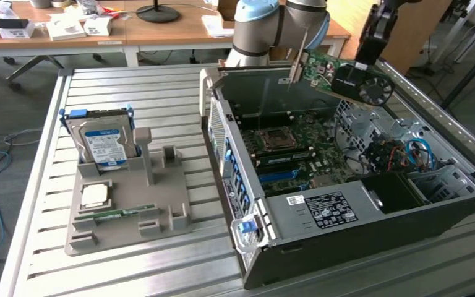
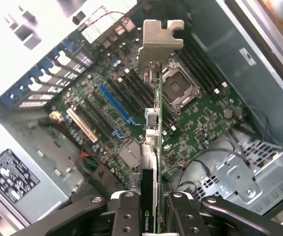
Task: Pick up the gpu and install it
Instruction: 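Insert the gpu into the slot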
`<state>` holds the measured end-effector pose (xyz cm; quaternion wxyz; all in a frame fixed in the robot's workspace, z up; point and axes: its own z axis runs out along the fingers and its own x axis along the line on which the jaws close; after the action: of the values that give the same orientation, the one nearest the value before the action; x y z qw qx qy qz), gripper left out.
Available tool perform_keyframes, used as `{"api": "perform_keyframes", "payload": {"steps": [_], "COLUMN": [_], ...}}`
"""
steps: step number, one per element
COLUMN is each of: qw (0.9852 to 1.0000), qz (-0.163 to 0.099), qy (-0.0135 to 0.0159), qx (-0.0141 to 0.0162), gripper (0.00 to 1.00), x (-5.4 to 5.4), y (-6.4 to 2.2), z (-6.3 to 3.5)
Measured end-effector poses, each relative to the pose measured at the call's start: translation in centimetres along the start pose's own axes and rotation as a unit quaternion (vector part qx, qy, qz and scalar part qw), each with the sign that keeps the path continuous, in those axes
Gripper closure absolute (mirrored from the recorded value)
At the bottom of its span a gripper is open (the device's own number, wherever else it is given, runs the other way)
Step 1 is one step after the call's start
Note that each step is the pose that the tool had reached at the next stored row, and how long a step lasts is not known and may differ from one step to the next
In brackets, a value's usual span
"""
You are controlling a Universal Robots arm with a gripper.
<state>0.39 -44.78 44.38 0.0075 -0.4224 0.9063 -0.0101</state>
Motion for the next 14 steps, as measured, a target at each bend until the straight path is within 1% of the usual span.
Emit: {"api": "perform_keyframes", "payload": {"steps": [2, 4, 7, 9, 11, 14], "qw": [0.9998, 0.9994, 0.9980, 0.9967, 0.9951, 0.9919], "qz": [-0.018, -0.036, -0.063, -0.081, -0.099, -0.127], "qy": [0.0000, 0.0000, -0.0001, -0.0002, -0.0003, -0.0006], "qx": [0.0003, 0.0005, 0.0009, 0.0011, 0.0013, 0.0015], "gripper": [0.74, 0.74, 0.74, 0.74, 0.74, 0.74], "x": [0.00, 0.00, 0.00, 0.00, 0.00, 0.00], "y": [0.00, 0.00, 0.00, 0.00, 0.00, 0.00], "z": [0.01, 0.02, 0.04, 0.06, 0.07, 0.09]}}
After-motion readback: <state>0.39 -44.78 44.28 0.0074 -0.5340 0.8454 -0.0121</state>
